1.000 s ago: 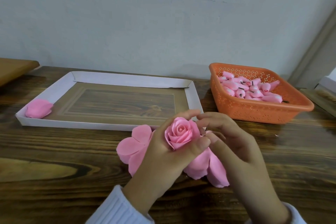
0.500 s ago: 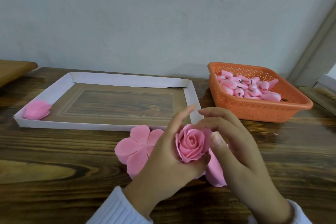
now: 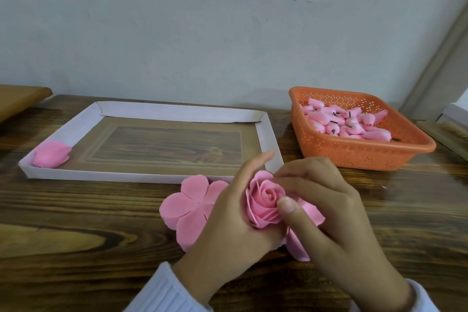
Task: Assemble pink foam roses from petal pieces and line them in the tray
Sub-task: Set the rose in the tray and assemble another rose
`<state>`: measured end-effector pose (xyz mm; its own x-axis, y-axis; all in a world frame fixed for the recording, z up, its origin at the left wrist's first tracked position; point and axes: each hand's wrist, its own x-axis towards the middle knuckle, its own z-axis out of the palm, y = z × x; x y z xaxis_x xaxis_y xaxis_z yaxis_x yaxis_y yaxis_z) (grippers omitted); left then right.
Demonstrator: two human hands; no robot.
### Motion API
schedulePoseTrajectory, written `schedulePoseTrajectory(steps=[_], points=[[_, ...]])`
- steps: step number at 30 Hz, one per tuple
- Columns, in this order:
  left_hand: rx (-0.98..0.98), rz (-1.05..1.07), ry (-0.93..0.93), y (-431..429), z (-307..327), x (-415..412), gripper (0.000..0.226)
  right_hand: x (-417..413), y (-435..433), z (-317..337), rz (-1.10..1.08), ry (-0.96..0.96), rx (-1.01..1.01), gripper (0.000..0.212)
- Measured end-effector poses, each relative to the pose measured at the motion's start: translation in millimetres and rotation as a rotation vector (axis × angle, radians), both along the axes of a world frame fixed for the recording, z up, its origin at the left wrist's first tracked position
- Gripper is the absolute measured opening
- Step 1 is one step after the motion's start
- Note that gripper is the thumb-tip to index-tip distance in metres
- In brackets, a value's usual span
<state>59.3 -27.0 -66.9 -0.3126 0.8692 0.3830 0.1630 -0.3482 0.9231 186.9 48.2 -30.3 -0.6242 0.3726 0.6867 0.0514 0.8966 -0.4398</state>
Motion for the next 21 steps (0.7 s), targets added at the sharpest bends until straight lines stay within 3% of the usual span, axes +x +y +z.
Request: schedulePoseTrajectory(steps=[10, 17, 21], points=[[-0.03, 0.034, 0.116, 0.2, 1.2, 2.6, 0.078, -1.0, -2.1, -0.1, -0.069, -0.099, 0.004, 0.039], [-0.033, 0.055, 0.087, 0.7, -4.7, -0.1, 0.083, 1.8, -3.5, 4.1, 0.071, 0.05, -0.341, 0.029], [-0.009, 0.071, 0.136, 0.7, -1.8, 0.0, 0.081, 0.9, -2.1, 3.9, -0.01, 0.086, -0.352, 0.037]])
